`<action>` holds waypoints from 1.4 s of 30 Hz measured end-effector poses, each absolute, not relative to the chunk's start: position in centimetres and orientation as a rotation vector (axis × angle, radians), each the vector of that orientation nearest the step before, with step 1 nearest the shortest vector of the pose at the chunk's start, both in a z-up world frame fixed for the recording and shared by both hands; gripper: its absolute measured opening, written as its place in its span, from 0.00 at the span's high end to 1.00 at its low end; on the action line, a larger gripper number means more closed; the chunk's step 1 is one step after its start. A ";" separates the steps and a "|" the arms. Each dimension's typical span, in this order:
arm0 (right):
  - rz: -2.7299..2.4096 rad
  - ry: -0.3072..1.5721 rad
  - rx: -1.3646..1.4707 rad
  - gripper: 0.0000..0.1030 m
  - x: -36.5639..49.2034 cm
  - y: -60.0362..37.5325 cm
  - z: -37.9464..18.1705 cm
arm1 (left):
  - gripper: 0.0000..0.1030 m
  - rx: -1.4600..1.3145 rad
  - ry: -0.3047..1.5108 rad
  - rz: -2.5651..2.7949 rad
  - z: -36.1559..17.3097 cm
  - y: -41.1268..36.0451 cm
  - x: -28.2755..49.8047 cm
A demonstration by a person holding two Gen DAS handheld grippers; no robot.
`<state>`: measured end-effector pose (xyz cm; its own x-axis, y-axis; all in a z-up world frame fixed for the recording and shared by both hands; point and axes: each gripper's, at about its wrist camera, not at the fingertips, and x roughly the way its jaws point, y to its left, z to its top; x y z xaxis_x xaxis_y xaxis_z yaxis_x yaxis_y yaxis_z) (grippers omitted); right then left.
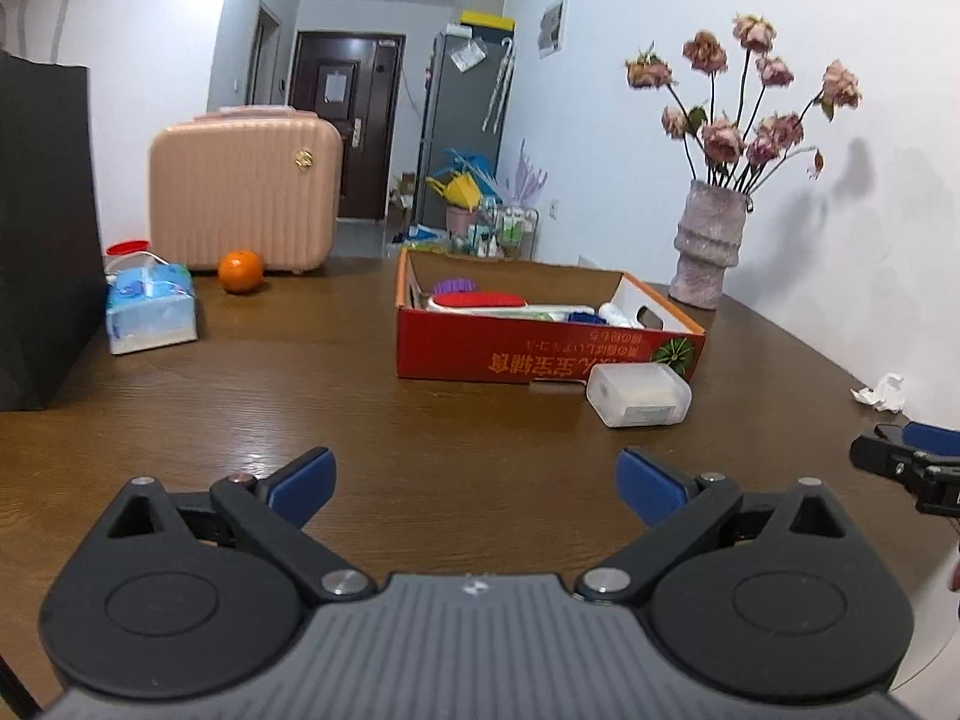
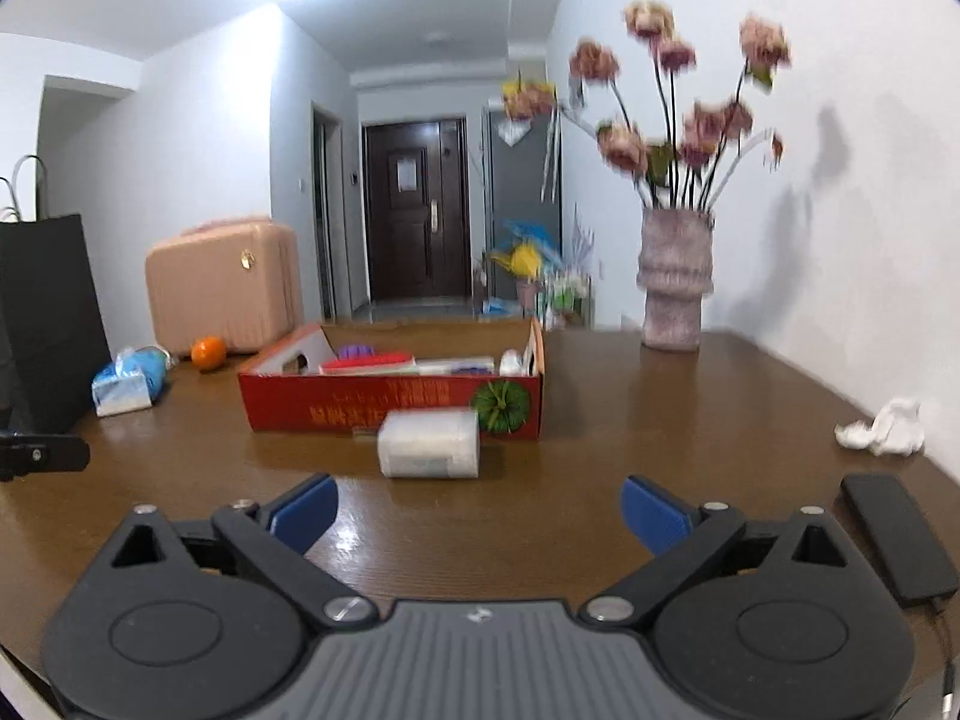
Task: Organize rigid objects
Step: 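Open both tools and move them back toward the translucent square container, then grasp the translucent square container with the left tool while the right tool grips it too, then carry the container with both tools and lower it into the box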
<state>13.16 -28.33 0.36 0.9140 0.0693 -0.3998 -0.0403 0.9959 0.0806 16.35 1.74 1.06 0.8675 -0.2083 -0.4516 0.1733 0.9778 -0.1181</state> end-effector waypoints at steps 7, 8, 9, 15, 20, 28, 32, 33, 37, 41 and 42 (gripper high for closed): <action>0.107 0.529 0.194 0.30 19.4 -30.8 -1.6 | 0.00 -0.019 0.579 -0.225 -0.4 -2.2 22.4; 0.108 0.547 0.206 0.34 20.6 -31.1 -1.8 | 0.00 -0.016 0.602 -0.229 -0.7 -2.9 23.6; 0.110 0.558 0.216 0.45 21.6 -31.3 -2.1 | 0.00 -0.017 0.621 -0.243 -0.8 -3.5 24.7; 0.173 0.628 0.314 0.57 28.6 -32.2 -3.2 | 0.07 -0.090 0.722 -0.315 -1.7 -6.8 32.4; 0.237 0.643 0.359 0.61 33.8 -32.0 -3.9 | 0.22 -0.200 0.795 -0.367 -2.9 -8.5 38.0; 0.322 0.694 0.486 0.77 38.1 -32.2 -6.3 | 0.57 -0.367 0.836 -0.495 -5.3 -9.3 40.7; 0.320 0.694 0.506 0.79 38.1 -32.2 -6.5 | 0.62 -0.330 0.825 -0.481 -4.8 -9.8 39.9; 0.318 0.699 0.499 0.80 37.8 -32.1 -6.3 | 0.63 -0.318 0.825 -0.474 -4.5 -9.9 39.6; 0.316 0.693 0.471 0.81 35.2 -31.8 -5.0 | 0.65 -0.309 0.800 -0.482 -3.3 -9.6 37.1; 0.329 0.653 0.484 0.82 31.3 -31.8 -3.3 | 0.65 -0.326 0.767 -0.501 -1.8 -8.5 33.2; 0.332 0.643 0.482 0.82 30.3 -31.6 -2.8 | 0.65 -0.318 0.755 -0.501 -1.4 -8.4 32.3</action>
<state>30.26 -31.58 -2.79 0.7543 0.4368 -0.4902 -0.1458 0.8394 0.5235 32.33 -8.43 -1.36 0.6199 -0.5386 -0.5707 0.3160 0.8370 -0.4467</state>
